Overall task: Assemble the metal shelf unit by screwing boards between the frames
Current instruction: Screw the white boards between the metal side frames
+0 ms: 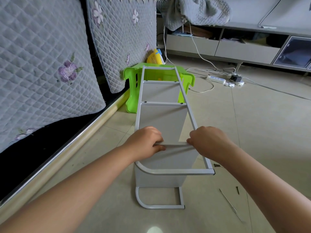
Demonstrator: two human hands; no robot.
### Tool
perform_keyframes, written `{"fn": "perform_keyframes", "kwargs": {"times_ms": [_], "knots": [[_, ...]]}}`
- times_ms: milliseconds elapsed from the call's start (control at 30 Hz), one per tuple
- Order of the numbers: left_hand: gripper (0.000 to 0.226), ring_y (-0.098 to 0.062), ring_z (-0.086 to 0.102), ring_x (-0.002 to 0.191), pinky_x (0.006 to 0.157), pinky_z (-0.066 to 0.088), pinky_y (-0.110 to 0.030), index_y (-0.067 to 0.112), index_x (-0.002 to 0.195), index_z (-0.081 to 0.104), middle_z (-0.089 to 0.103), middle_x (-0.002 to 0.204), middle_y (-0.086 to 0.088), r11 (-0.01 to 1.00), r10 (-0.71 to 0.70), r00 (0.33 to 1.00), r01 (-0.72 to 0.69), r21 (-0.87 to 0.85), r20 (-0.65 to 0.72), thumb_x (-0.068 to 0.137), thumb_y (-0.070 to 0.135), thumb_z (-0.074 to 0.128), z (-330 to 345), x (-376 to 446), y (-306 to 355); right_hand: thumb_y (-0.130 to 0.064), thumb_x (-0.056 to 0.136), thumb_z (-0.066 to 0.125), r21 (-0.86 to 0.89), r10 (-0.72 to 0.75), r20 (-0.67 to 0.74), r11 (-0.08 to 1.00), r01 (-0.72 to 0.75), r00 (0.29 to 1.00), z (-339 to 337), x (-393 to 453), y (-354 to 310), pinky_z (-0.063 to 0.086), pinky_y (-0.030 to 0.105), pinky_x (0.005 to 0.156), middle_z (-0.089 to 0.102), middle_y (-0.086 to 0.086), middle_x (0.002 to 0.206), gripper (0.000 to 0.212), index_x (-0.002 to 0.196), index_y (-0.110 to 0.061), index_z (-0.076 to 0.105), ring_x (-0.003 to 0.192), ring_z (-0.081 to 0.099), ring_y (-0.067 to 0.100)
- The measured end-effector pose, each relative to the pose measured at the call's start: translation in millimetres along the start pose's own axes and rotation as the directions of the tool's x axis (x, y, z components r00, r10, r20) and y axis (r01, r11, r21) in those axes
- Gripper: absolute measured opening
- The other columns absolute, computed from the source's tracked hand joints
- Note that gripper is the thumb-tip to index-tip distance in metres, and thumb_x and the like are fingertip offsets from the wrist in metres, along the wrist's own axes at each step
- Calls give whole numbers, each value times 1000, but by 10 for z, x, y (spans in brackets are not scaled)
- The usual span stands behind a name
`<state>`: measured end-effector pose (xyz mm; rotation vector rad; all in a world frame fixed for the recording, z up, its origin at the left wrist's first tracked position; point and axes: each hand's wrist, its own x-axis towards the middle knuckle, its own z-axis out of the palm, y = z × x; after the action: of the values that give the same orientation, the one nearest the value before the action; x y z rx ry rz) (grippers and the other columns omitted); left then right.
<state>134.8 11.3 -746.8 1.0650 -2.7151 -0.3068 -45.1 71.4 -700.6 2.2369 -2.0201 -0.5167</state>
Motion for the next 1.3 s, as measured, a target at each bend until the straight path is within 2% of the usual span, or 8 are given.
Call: {"fn": "perform_keyframes", "kwargs": {"times_ms": [167,267,533,733,933,1133,1200,1300], "knots": [[38,-19,45,86,71,33,-28,14,63,41,42,71,3,1000,4,1000,-4,30,11,90,37,54,11,-26,16,-45,96,35,54,-60,40,997,58,997,-126,-58,166,40,28,78,56,4,111,40,114,-14,53,104,54,22],[48,-13,38,79,70,35,-30,19,56,26,33,64,4,1000,-12,1000,12,23,0,90,35,54,-1,-25,22,-33,92,50,211,-117,-10,971,117,993,-195,-127,385,39,22,86,51,-8,100,34,124,-21,51,92,47,10],[36,-22,49,86,72,40,-34,10,65,44,50,77,-9,999,21,999,-20,39,-38,90,34,56,24,-20,1,-14,95,45,322,-179,-69,927,192,981,-88,-92,286,41,24,91,62,-1,113,28,116,-17,63,105,53,13],[72,-25,54,89,75,45,-35,-2,75,60,62,85,-11,998,56,997,-55,24,-61,72,62,27,70,-42,-42,-26,97,41,237,-147,-19,960,147,989,-76,-63,229,43,30,78,57,2,88,26,97,-11,63,92,53,20],[85,-24,56,94,78,45,-34,-1,84,66,66,91,-10,996,91,993,-89,32,-74,66,63,14,84,-11,-63,-39,99,31,170,4,39,985,-11,999,-51,-24,163,27,25,49,32,-2,63,46,57,-19,29,76,43,23],[74,-26,59,84,68,47,-31,-1,75,66,65,78,-10,996,90,991,-87,33,-98,71,59,22,95,-23,-65,-36,95,41,400,-39,-73,914,65,997,25,-75,287,37,28,65,47,-4,66,36,69,-15,54,73,47,18],[79,-25,58,89,74,47,-34,-1,80,67,66,85,-9,997,68,995,-66,28,-79,69,61,19,90,-19,-61,-20,91,51,479,-102,-166,861,171,981,44,-108,352,37,17,69,61,-4,84,17,95,-12,66,77,48,10],[83,-24,56,93,78,47,-36,-1,83,66,66,90,-9,999,49,997,-48,25,-62,66,63,16,77,-20,-46,-3,88,54,539,-142,-220,807,242,965,24,-129,339,35,4,71,67,3,103,25,107,-8,69,80,51,5]]}}
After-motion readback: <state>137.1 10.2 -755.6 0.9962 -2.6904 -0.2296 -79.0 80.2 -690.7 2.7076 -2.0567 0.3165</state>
